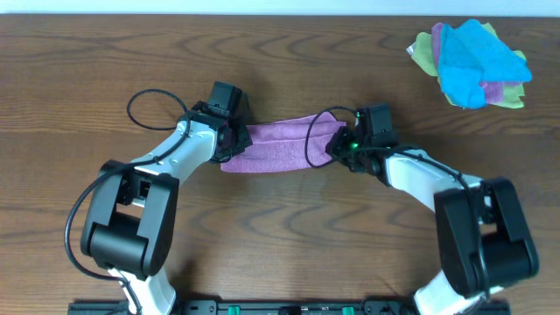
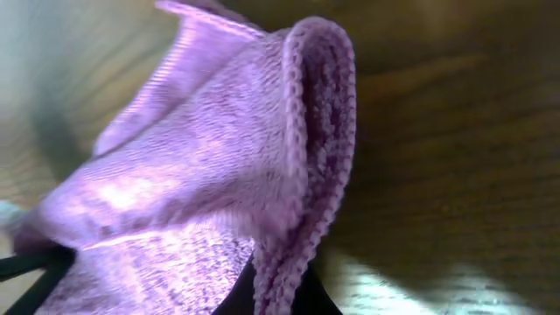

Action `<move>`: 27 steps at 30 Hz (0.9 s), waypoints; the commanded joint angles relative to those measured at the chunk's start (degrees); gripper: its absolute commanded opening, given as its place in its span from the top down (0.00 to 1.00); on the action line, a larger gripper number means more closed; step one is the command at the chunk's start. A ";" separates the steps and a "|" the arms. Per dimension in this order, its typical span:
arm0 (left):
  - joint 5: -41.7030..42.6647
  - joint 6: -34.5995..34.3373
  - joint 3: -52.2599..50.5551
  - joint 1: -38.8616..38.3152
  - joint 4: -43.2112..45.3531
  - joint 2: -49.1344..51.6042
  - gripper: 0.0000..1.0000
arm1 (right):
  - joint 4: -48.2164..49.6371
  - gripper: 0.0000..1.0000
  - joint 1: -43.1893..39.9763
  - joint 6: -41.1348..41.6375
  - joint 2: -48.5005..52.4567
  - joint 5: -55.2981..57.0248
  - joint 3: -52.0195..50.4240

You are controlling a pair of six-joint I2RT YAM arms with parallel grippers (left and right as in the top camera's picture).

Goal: Fold the cloth
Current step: 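Move the right gripper's end leftward toward the left gripper, folding the strip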

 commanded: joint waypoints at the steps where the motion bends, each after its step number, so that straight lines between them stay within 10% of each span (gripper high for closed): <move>1: -1.25 -0.20 0.11 -0.15 -0.35 1.60 0.94 | -0.02 0.99 1.07 -2.25 -3.85 0.79 -0.46; 27: -0.57 -0.44 0.11 -0.26 0.81 1.70 0.94 | 1.05 0.99 13.75 -2.95 -5.25 1.92 4.07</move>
